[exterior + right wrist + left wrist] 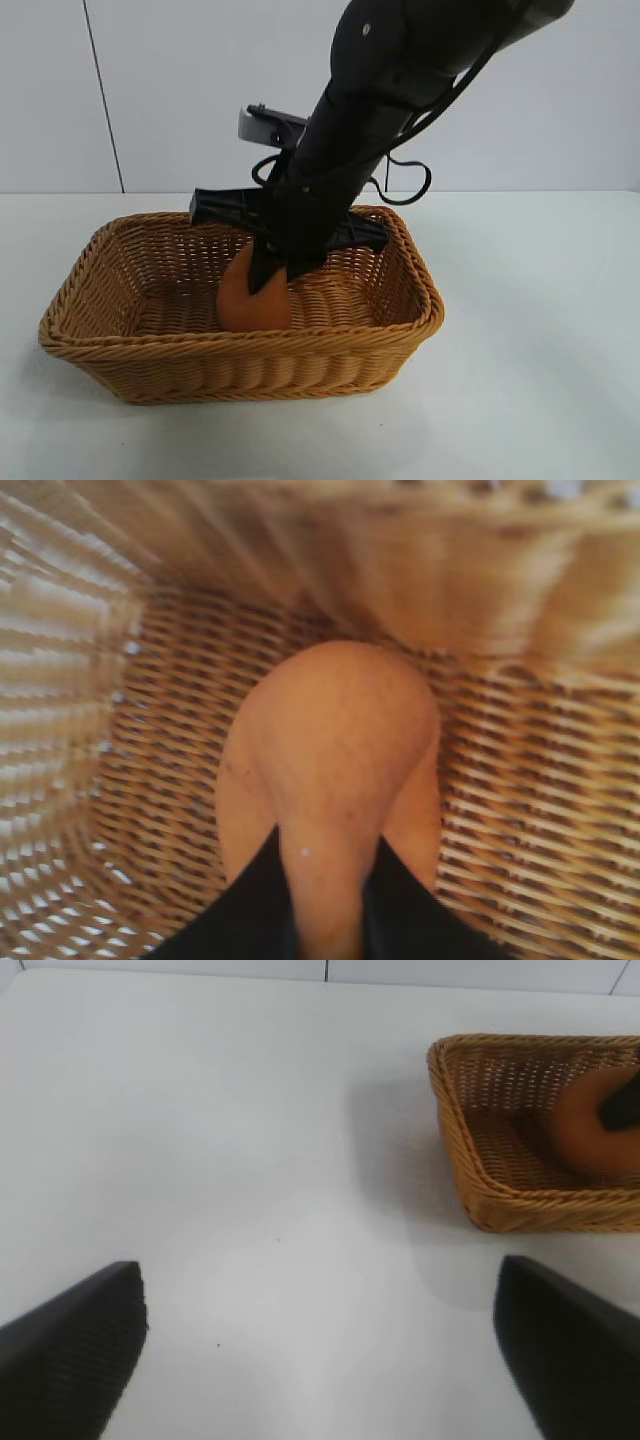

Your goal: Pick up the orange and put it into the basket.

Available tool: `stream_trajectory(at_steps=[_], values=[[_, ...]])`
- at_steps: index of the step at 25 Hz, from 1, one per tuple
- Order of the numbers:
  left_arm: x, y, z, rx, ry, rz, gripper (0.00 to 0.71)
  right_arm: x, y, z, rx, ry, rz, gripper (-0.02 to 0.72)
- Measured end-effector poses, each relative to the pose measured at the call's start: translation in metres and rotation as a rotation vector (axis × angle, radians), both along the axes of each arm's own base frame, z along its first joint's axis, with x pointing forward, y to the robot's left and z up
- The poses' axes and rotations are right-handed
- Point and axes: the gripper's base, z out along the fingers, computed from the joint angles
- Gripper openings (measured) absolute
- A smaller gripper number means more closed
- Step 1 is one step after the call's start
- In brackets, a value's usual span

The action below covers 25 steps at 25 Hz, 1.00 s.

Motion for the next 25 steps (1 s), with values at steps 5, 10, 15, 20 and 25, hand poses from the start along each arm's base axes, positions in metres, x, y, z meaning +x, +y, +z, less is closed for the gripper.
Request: stream_trajectory(at_steps=[5,10,15,20,25], values=[[0.0,0.0,0.0,0.0,0.0,0.0,0.672,0.003,0.004,0.009,0.007,0.005,0.01,0.295],[0.0,0.0,0.0,0.0,0.0,0.0,0.672,0.012,0.014,0.039,0.013,0.005,0.054,0.641],[0.0,0.0,0.0,0.0,0.0,0.0,0.672,0.021,0.02,0.089,-0.037,-0.003,0.133,0.687],[0.0,0.0,0.0,0.0,0.0,0.0,0.672,0.028,0.008,0.129,-0.183,-0.048,0.133,0.694],[0.0,0.0,0.0,0.0,0.0,0.0,0.672,0.047,-0.024,0.134,-0.253,-0.043,0.057,0.694]])
